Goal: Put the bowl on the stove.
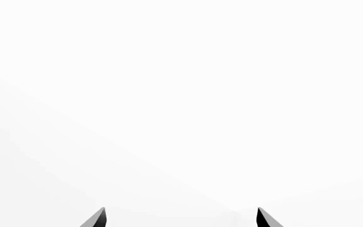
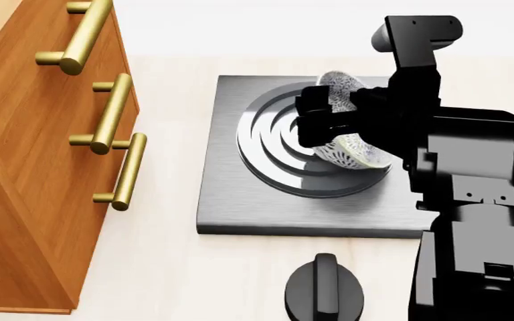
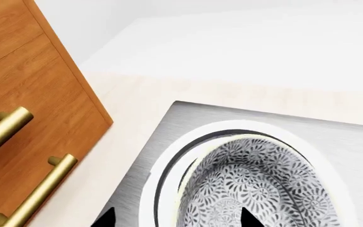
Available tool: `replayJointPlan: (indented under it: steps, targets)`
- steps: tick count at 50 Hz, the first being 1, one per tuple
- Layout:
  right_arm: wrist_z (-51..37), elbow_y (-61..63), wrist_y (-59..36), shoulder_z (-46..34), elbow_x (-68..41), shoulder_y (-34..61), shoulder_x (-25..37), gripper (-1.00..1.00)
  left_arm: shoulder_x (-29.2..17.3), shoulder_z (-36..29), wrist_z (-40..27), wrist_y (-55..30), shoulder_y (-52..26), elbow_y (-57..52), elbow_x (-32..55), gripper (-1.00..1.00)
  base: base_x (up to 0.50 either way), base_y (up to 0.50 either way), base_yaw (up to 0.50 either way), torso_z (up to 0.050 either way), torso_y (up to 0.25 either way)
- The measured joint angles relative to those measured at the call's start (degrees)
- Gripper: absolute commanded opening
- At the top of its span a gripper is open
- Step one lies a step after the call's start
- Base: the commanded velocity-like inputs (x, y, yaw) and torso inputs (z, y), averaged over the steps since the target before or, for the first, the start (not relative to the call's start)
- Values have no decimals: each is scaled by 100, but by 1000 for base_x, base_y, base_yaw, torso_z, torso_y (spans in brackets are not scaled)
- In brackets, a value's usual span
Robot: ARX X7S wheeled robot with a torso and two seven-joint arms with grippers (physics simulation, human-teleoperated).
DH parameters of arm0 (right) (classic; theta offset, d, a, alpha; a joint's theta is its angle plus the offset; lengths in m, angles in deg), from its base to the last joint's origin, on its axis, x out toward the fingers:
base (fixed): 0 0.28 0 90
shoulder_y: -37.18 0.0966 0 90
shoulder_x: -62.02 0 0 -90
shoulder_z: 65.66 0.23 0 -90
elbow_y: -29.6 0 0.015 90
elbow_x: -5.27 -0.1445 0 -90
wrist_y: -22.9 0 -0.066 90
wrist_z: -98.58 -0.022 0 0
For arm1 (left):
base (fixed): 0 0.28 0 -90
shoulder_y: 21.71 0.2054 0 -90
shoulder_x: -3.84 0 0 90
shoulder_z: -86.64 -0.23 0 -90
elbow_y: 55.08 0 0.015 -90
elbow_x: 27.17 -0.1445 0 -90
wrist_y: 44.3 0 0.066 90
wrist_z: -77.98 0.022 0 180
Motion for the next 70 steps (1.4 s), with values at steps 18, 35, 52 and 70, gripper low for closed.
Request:
replayJointPlan:
  steps: [18, 35, 52, 70]
  targets:
    - [2, 0, 1, 5, -5, 3, 0, 100, -14, -27, -11, 16, 0, 7, -4, 100, 0, 0, 0, 0, 0]
    - [24, 0, 217, 99, -8, 32, -36, 100, -14, -38, -10, 40, 20, 8, -11, 100, 0, 0, 0, 0, 0]
    - [121, 5, 2132, 733, -57, 174, -20, 100, -25, -112, -14, 24, 19, -21, -41, 100, 0, 0, 0, 0, 0]
    - [177, 4826, 870, 1623, -886, -2380, -90, 100, -69, -159, -38, 35, -3, -24, 3, 100, 0, 0, 0, 0, 0]
